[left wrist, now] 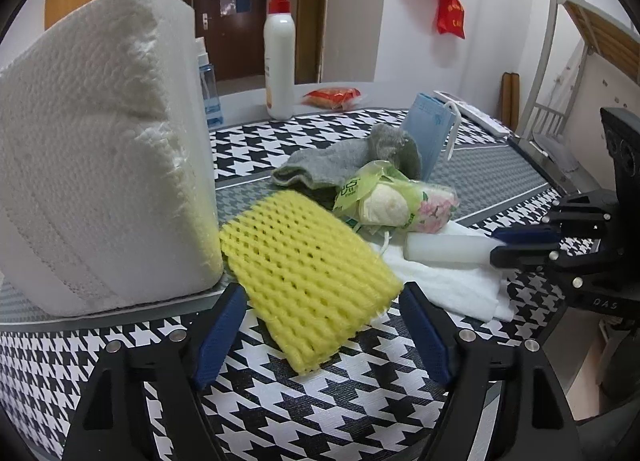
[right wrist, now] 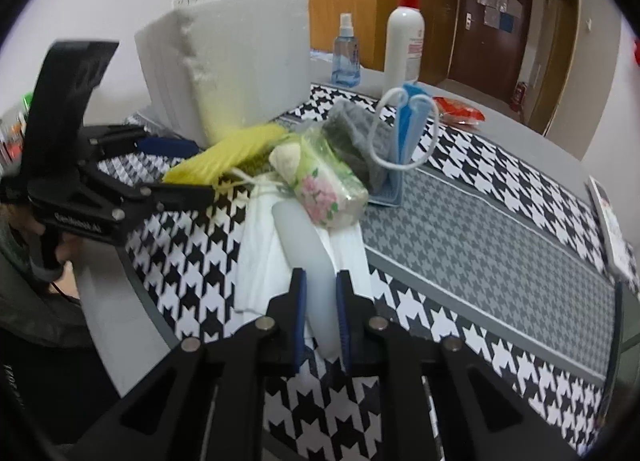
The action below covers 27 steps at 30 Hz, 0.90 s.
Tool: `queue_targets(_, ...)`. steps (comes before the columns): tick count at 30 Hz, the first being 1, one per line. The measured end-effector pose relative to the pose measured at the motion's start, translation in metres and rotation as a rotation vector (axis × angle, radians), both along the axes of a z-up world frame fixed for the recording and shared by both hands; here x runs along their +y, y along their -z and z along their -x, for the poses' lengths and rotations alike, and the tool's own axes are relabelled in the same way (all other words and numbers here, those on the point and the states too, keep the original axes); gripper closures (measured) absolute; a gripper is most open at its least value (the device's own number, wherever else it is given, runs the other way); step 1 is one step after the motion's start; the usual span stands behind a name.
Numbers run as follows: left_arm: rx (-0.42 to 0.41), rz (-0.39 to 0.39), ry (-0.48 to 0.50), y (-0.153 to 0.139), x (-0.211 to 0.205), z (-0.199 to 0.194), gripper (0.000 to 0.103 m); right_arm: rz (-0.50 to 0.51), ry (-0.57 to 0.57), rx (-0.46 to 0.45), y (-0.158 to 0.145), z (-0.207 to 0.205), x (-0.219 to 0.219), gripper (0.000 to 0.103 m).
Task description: Organize soft objects
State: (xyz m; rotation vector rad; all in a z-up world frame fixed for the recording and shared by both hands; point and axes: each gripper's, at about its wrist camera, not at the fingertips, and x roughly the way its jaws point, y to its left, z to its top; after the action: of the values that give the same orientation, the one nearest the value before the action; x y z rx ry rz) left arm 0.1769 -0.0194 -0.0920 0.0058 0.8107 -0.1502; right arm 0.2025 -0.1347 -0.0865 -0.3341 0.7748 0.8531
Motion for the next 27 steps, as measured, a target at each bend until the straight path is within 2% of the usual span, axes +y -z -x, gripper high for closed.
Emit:
queue_targets(5,0.013,-0.007,-0.004,0.003,-0.002,-0.003,0.023,-0.041,0.047,-0.021,-0.013,0.006,-0.012,0.085)
queue_targets(6,0.013,-0.005,-0.003,0.003,-0.002,-0.004,0.023,-0.052,0.056,-0.023,-0.016,0.008,-0.015,0.093)
queue_targets(9,0.005,-0.007,-0.006,0.001,-0.003,-0.004,0.023,-0.082,0.096,-0.040,-0.024,0.010,-0.026,0.094)
queue_targets(12,0.009,-0.010,-0.002,0.001,-0.004,-0.005,0.023,-0.083,0.145,-0.048,-0.024,0.008,-0.035,0.094)
queue_targets(16,0.018,-0.020,-0.003,0.003,-0.006,-0.008,0.024,-0.069,0.149,-0.024,-0.017,0.010,-0.039,0.093)
queue_targets(21,0.034,-0.036,-0.018,0.006,-0.008,-0.013,0.046,-0.065,0.134,-0.031,-0.013,0.013,-0.037,0.092)
queue_targets(22,0.035,-0.042,-0.021,0.007,-0.008,-0.013,0.048,-0.064,0.131,-0.036,-0.013,0.014,-0.037,0.089)
queue_targets(24,0.039,-0.053,-0.021,0.009,-0.009,-0.014,0.055,-0.065,0.130,-0.037,-0.013,0.013,-0.036,0.066)
queue_targets(25,0.040,-0.060,-0.025,0.010,-0.009,-0.014,0.058,-0.065,0.132,-0.036,-0.012,0.013,-0.036,0.061)
queue_targets(26,0.036,-0.068,-0.030,0.010,-0.009,-0.014,0.065,-0.065,0.132,-0.036,-0.012,0.013,-0.036,0.054)
queue_targets(27,0.029,-0.071,-0.036,0.009,-0.008,-0.014,0.069,-0.068,0.131,-0.039,-0.011,0.014,-0.036,0.052)
